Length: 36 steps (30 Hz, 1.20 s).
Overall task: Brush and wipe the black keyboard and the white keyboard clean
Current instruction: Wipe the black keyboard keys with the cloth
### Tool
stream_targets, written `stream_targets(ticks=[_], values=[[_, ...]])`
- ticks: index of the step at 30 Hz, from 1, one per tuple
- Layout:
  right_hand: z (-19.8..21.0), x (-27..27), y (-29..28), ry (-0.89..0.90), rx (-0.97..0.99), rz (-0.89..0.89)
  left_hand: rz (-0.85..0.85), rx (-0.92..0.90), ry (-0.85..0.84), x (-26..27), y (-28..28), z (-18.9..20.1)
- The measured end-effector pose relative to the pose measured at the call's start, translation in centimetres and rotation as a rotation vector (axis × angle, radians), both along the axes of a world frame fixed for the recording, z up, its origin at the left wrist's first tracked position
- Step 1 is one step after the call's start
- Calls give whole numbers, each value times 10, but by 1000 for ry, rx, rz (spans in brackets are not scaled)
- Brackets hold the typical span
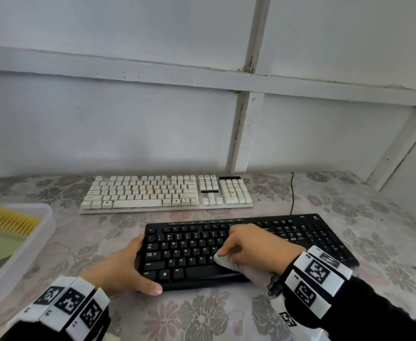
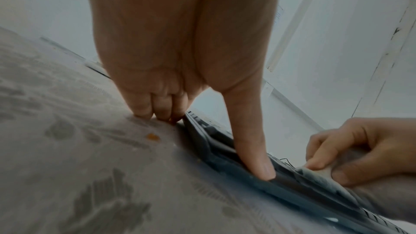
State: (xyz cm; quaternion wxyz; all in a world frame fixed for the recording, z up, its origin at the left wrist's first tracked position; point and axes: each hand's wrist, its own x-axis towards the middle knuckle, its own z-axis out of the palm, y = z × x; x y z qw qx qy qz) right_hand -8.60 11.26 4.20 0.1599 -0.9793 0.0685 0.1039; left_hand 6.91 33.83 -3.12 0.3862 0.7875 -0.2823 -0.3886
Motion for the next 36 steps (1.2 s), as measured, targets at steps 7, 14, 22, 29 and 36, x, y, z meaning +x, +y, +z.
stream_targets(ticks=[7,14,22,29,36], values=[[3,-34,-37,7,-34,-129,-18,2,-16,-1,0,2],[8,-65,-83,111,-130,-343,-9,-4,2,0,1,-1],[21,-30,-33,-49,-11,-170,3,30,-4,1,0,-1],[-15,-26,-25,-57,-30,-53,1,24,11,-2,-1,4],[-5,-59,-74,38,-155,-287,1,36,-9,-3,0,5]])
